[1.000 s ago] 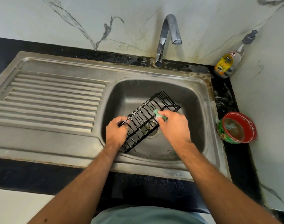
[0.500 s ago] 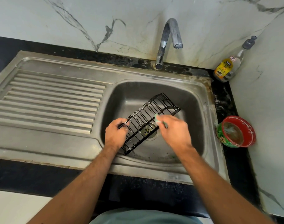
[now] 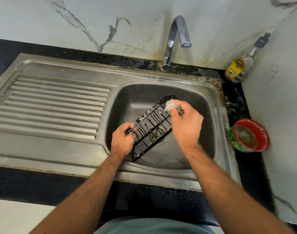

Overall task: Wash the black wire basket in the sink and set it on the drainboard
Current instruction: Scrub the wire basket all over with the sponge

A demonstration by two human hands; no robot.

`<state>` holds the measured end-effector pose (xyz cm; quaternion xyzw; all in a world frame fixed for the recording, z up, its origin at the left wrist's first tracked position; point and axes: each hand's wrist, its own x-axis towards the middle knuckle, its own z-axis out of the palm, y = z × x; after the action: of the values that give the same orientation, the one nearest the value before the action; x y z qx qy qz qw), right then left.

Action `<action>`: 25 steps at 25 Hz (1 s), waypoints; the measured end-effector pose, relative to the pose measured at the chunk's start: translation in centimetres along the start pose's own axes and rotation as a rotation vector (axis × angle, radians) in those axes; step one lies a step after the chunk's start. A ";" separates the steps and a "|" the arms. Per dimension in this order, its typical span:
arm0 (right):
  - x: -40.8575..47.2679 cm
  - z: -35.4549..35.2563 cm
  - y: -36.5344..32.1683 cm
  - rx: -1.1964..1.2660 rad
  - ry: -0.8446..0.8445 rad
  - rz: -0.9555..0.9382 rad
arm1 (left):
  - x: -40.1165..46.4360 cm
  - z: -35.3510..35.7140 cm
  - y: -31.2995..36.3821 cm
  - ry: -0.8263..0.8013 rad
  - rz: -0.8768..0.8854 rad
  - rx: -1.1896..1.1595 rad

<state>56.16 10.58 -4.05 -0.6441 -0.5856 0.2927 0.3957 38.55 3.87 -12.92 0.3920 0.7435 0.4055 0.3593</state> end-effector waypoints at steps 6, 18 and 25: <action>0.8 -0.4 0.5 -0.270 -0.234 -0.118 | -0.2 -0.2 0.5 0.007 0.035 0.039; -0.2 -0.4 2.0 -0.214 -0.208 -0.036 | 0.1 0.0 -0.4 0.000 0.042 0.025; -0.4 -0.9 3.7 -0.555 -0.162 -0.422 | 0.1 0.0 -0.3 0.003 0.019 0.026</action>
<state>58.86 10.05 -6.79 -0.5666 -0.7924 0.0844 0.2098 38.43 3.80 -13.24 0.4030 0.7456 0.3999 0.3490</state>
